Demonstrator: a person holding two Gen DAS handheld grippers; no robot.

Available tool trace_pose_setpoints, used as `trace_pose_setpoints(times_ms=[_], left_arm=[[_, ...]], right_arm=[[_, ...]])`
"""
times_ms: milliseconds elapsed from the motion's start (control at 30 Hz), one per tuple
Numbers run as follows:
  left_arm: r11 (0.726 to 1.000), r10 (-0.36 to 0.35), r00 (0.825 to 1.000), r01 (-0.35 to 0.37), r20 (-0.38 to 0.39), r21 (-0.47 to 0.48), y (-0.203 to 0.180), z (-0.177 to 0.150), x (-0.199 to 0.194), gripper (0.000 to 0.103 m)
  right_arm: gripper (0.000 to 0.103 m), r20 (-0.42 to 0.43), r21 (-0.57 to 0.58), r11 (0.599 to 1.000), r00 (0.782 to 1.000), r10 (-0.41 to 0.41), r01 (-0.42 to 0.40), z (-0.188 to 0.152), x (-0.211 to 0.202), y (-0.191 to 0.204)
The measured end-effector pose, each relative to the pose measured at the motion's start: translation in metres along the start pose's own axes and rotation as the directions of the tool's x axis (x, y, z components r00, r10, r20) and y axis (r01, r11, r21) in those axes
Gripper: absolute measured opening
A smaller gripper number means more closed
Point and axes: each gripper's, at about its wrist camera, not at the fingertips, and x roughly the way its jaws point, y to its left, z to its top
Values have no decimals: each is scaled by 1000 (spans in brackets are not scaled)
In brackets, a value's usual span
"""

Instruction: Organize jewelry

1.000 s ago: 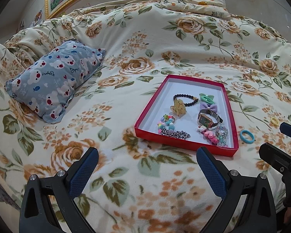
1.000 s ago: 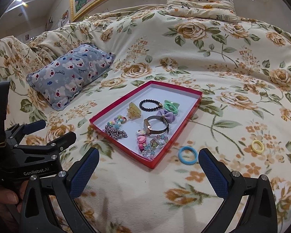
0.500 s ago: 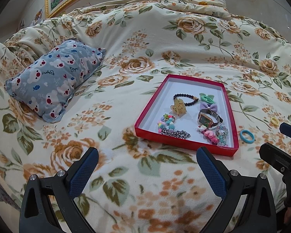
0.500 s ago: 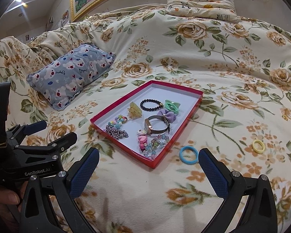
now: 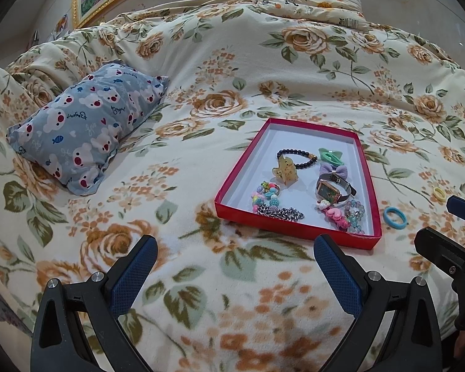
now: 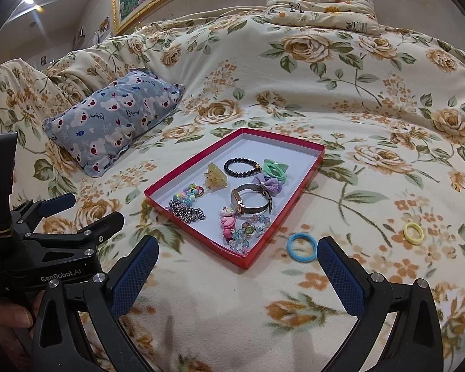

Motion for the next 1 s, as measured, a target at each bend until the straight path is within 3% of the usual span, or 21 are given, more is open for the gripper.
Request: trace_pose_setpoints(times_ms=[1000], left_arm=[[1000, -15, 1000, 15, -20, -6, -1, 2, 8, 102]], right_arm=[[103, -12, 14, 1000, 1000, 7, -6, -1, 5, 4]])
